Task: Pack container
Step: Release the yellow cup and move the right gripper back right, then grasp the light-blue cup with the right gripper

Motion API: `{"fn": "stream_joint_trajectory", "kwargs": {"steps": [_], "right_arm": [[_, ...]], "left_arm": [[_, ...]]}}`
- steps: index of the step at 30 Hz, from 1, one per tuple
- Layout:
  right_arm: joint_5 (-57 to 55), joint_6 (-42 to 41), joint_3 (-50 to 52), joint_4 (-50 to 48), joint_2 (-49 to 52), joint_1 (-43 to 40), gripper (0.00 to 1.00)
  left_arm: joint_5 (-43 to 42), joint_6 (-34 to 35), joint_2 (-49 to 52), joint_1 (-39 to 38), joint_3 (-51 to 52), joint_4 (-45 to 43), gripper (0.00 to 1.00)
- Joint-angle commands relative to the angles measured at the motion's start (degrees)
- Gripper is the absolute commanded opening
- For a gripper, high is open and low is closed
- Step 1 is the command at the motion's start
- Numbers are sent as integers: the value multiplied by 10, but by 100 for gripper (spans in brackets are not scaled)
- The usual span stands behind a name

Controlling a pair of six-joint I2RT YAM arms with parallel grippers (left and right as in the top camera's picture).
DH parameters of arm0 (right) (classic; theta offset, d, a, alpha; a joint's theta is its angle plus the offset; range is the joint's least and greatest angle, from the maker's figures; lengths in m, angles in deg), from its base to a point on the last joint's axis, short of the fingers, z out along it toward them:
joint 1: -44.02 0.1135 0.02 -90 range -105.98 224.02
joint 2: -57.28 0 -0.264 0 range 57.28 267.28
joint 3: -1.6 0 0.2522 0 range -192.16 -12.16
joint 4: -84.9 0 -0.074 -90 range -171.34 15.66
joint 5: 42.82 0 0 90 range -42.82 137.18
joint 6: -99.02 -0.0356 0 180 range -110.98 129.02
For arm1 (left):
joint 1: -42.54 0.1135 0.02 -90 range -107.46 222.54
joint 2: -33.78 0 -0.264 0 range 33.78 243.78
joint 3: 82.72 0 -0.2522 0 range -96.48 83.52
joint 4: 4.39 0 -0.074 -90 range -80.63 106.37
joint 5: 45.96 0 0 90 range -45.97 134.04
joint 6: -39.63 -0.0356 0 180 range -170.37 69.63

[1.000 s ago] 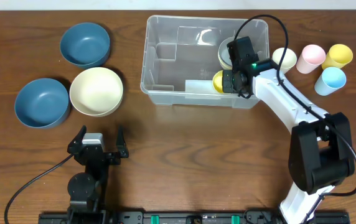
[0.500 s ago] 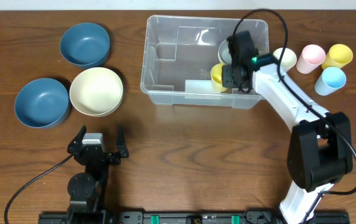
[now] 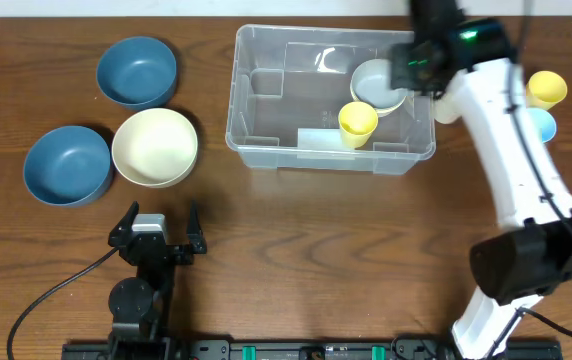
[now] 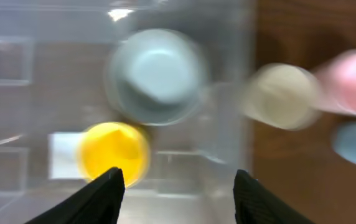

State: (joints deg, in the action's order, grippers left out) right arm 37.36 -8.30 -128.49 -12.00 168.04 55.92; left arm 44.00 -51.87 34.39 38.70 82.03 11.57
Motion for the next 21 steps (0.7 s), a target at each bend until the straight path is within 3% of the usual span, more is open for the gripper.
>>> {"fn": "stream_joint_trajectory", "kwargs": {"steps": [1,6,11,21], "right_arm": [[-32,-37,-18,38,-7,-81,58],[12,-49,14,56,-6,-203,59],[59,-49,71,7,-5,-298,59],[85,-38,181,-123,6,-350,56]], "left_arm": [[5,-5,-3,3,13,20,98],[5,-5,-3,3,13,20,98],[5,-5,-3,3,13,20,98],[5,-5,-3,3,13,20,98]]}}
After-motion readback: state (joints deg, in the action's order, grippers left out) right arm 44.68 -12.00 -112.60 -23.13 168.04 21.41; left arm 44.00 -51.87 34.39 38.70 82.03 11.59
